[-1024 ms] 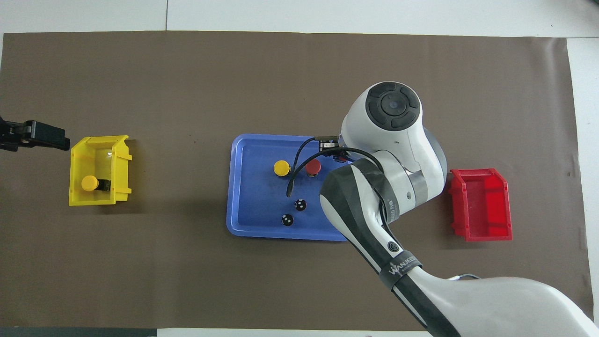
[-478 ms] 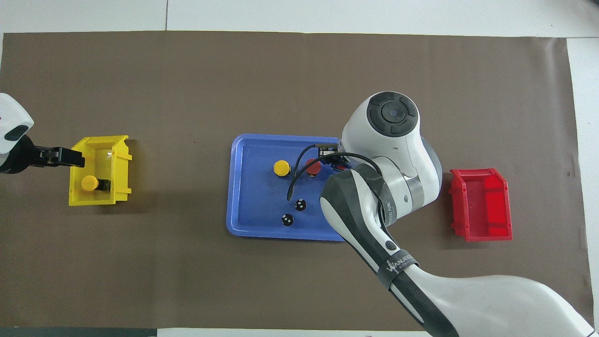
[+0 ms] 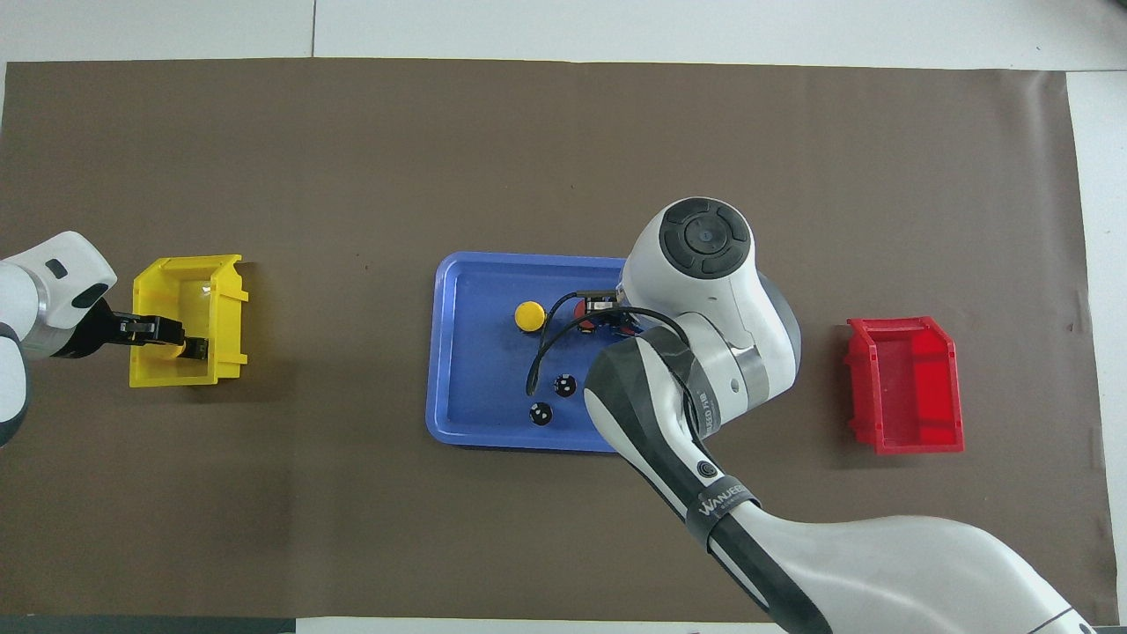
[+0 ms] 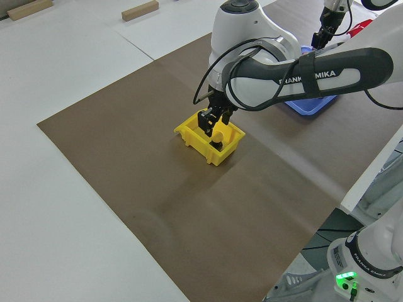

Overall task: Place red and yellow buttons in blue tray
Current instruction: 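Place the red button in the tray while the left gripper grasps a yellow button, then retract the right gripper while the left gripper carries the yellow button toward the tray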

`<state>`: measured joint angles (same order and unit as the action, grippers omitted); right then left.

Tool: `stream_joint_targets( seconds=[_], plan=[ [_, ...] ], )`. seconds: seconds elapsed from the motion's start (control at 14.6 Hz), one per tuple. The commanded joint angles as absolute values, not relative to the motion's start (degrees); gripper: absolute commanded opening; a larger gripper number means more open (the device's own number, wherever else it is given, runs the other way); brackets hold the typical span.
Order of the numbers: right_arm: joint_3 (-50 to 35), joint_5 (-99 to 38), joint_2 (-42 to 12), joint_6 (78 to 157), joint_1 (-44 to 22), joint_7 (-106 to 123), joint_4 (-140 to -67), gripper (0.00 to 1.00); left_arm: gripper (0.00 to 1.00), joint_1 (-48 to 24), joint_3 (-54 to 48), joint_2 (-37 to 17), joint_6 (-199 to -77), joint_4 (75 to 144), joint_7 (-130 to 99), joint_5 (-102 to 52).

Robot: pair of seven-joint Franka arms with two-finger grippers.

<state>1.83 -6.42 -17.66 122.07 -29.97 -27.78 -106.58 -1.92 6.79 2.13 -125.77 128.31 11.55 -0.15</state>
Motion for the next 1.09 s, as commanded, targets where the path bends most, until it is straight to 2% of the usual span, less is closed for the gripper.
stream_joint_targets(
  seconds=[0.0,0.2,0.34,0.61,0.68,0.82,0.89,1.02],
  plan=[
    [1.85,-6.60,-16.79,120.42,-29.45,-26.63,-105.91,0.80,0.69,-1.49,6.33,2.37,-129.72,130.69,11.95,0.18],
    [2.37,-5.02,-15.47,114.54,-28.31,-26.19,-102.05,0.84,0.69,-1.93,6.33,2.37,-129.73,130.87,11.60,0.18],
    [2.37,-2.21,-12.50,111.11,-25.77,-26.10,-100.81,1.00,0.68,-2.20,6.33,2.64,-129.90,131.75,11.51,0.18],
    [2.46,-1.93,-7.57,103.99,-19.44,-21.63,-99.15,1.00,0.66,-2.37,6.33,2.64,-129.99,132.36,11.43,0.18],
    [2.55,-1.59,-6.78,102.15,-17.60,-20.93,-98.27,1.00,0.56,-2.37,6.33,2.64,-129.99,132.36,11.25,0.18],
    [2.55,0.17,-5.45,98.02,-12.77,-18.56,-95.03,1.00,0.11,-2.11,6.33,2.46,-129.82,131.75,11.60,0.18],
    [2.55,0.26,-5.01,96.17,-10.31,-17.07,-92.83,1.00,0.01,-2.20,6.33,2.11,-129.47,130.79,11.60,0.18],
    [2.55,0.26,-4.75,91.08,-6.35,-12.94,-89.06,1.00,0.01,-2.55,5.89,1.14,-124.67,124.75,11.08,0.18]
  ],
)
